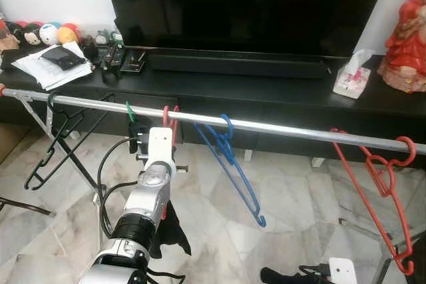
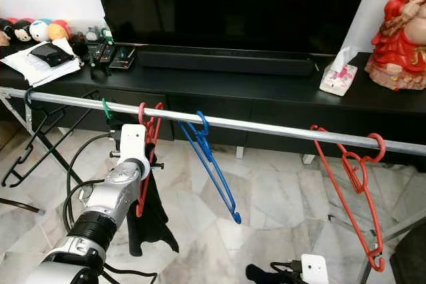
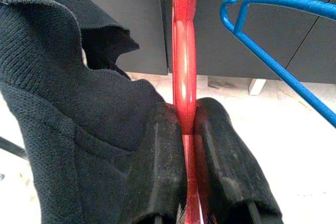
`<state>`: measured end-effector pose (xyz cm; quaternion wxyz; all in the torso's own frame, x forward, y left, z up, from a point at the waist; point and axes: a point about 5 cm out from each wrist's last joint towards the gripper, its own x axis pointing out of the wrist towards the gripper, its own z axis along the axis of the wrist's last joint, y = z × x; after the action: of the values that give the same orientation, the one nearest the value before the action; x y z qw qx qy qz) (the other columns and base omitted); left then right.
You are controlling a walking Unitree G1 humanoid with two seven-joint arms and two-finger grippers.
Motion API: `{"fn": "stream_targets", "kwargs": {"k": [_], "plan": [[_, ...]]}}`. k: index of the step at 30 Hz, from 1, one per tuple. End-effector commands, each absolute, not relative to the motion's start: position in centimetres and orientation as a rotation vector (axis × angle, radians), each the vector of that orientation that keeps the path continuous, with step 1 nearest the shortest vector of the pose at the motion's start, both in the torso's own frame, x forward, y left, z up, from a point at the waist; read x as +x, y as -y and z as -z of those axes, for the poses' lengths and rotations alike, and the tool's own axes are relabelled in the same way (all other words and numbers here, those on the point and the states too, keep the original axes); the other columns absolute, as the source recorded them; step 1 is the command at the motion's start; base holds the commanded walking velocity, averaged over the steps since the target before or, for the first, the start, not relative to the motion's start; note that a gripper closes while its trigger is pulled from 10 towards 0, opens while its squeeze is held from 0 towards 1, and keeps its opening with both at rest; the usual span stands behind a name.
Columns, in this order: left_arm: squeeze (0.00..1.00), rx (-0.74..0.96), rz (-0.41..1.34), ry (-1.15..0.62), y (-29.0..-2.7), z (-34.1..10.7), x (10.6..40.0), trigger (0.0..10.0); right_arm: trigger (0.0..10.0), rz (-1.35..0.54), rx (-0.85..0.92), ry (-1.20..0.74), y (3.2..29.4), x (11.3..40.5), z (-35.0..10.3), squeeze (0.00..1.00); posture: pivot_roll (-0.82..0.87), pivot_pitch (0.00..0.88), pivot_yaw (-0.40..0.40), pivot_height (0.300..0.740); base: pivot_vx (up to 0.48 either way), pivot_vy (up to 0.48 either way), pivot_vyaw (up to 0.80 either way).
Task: Hang hanger
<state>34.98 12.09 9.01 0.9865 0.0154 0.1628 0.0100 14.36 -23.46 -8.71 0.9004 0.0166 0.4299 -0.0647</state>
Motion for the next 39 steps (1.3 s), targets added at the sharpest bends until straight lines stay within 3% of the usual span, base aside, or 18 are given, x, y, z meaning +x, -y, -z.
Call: {"fn": "stream_targets", "kwargs": {"k": [1, 6, 11, 12, 13, 14, 20, 28, 39], "plan": [[0.00, 0.046, -0.022, -0.333, -12.3, -8.8, 35.0, 0.0, 10.0, 0.132, 0.038, -0.878, 23.0, 14.9, 8.6, 0.00, -0.17, 0.006, 0.010, 0.740, 0.000, 0.000, 0.00], [0.00, 0.069, 0.006, -0.270, -12.2, -9.6, 35.1, 0.0, 10.0, 0.110, 0.043, -0.874, 20.9, 15.8, 8.8, 0.00, -0.17, 0.006, 0.010, 0.740, 0.000, 0.000, 0.00], [0.00, 0.139, 0.049, -0.162, -12.3, -11.0, 34.8, 0.0, 10.0, 0.108, 0.042, -0.880, 21.0, 15.6, 8.8, 0.00, -0.16, 0.008, 0.008, 0.740, 0.000, 0.000, 0.00], [0.00, 0.157, 0.056, -0.147, -12.4, -11.2, 34.6, 1.3, 10.0, 0.110, 0.041, -0.881, 21.2, 15.5, 8.8, 0.00, -0.16, 0.010, 0.008, 0.740, 0.000, 0.000, 0.00], [0.00, 0.168, 0.059, -0.136, -12.5, -11.3, 34.5, 8.9, 10.0, 0.114, 0.040, -0.883, 21.6, 15.3, 8.8, 0.00, -0.16, 0.010, 0.008, 0.740, 0.000, 0.000, 0.00], [0.00, 0.176, 0.057, -0.128, -12.6, -11.4, 34.3, 9.9, 10.0, 0.119, 0.039, -0.885, 22.1, 15.1, 8.8, 0.00, -0.16, 0.010, 0.008, 0.740, 0.000, 0.000, 0.00], [0.00, 0.212, 0.096, -0.127, -12.7, -11.4, 33.1, 10.0, 10.0, 0.133, 0.033, -0.895, 23.7, 14.2, 8.7, 0.00, -0.15, 0.013, 0.007, 0.740, 0.000, 0.000, 0.00], [0.00, 0.246, 0.180, -0.181, -13.0, -10.9, 30.8, 10.0, 10.0, 0.121, 0.036, -0.897, 22.8, 14.3, 8.9, 0.00, -0.15, 0.014, 0.009, 0.740, 0.000, 0.000, 0.00], [0.00, 0.301, 0.208, -0.197, -17.5, -11.8, 26.4, 10.0, 10.0, 0.112, 0.034, -0.900, 22.6, 14.2, 9.0, 0.00, -0.13, 0.010, 0.007, 0.740, 0.000, 0.000, 0.00]]}}
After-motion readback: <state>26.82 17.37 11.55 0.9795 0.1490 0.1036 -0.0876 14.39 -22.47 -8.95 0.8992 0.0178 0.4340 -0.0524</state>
